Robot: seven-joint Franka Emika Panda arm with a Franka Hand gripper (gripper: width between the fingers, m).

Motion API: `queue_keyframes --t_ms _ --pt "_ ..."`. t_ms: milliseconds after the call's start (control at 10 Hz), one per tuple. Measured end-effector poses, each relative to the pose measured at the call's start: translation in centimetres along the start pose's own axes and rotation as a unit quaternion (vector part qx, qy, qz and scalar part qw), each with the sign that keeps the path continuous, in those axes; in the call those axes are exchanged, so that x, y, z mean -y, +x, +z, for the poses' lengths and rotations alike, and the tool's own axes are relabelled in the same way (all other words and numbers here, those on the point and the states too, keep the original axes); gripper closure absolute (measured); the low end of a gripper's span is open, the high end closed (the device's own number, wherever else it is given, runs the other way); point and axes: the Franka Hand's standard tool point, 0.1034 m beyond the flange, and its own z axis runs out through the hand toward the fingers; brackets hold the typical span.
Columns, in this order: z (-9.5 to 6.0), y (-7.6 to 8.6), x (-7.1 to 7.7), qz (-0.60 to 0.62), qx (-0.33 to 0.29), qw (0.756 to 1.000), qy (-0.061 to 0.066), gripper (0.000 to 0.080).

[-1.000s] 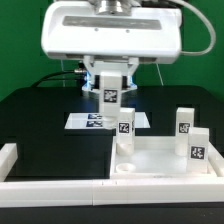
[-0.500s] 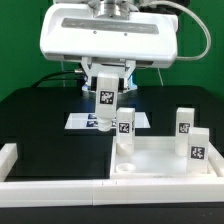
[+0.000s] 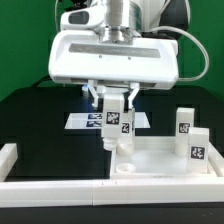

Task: Assemble square table

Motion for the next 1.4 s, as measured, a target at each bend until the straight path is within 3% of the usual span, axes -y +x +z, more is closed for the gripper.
queue_keyframes --t_ms 400,900,1000,1100,1200,1400 --pt "0.5 0.9 0.3 -0.001 -0.004 1.000 0.002 0.0508" --pt "0.6 0.7 -0.6 -0.019 0.007 1.000 0.005 0.0508" --pt "0.5 0.5 -3.5 -0.067 0.018 0.998 0.002 0.0508" --pt "0.4 0.4 -4.8 -0.052 0.015 0.998 0.010 0.0508" --pt "0.5 0.5 -3.4 -0.042 0.013 0.999 0.030 0.0508" --pt "0.8 0.8 -1.4 -0.032 0.009 0.998 0.048 0.0508"
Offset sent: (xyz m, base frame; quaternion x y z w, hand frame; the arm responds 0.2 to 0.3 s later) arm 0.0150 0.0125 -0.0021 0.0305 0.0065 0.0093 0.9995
